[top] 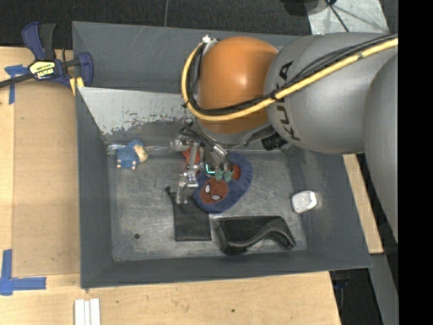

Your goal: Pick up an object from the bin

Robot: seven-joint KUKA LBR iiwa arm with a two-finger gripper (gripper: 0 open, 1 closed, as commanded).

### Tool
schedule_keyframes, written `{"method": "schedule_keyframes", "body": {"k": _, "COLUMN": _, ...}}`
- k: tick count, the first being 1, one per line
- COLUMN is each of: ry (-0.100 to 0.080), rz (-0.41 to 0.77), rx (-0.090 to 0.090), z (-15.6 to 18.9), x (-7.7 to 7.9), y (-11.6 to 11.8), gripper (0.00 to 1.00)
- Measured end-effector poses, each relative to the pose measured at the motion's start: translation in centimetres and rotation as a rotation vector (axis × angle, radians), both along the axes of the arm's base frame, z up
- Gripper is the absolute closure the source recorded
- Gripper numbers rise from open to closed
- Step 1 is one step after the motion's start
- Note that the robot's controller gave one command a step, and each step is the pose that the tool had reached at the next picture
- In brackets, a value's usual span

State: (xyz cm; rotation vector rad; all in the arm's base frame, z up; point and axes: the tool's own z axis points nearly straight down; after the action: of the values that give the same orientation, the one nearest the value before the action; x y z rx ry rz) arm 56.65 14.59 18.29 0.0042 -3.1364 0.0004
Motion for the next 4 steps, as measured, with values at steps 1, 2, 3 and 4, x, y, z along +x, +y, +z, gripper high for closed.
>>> {"method": "schedule_keyframes", "body": {"k": 1, "ry": 0.001, "rz": -0.129, "rx": -0.002, "z": -10.5, "x": -4.7, "y": -4.3, "gripper": 0.00}}
{"method": "schedule_keyframes", "body": {"k": 2, "ry": -0.011, "rz": -0.130, "rx": 0.001, "z": -10.0, "x": -4.3, "y": -4.2, "gripper": 1.00}}
{"method": "schedule_keyframes", "body": {"k": 3, "ry": -0.016, "rz": -0.107, "rx": 0.003, "z": 3.4, "x": -4.0, "y": -3.1, "gripper": 1.00}}
{"method": "schedule_keyframes", "body": {"k": 4, "ry": -0.008, "rz": -0.110, "rx": 0.001, "z": 2.9, "x": -4.2, "y": -3.1, "gripper": 0.00}}
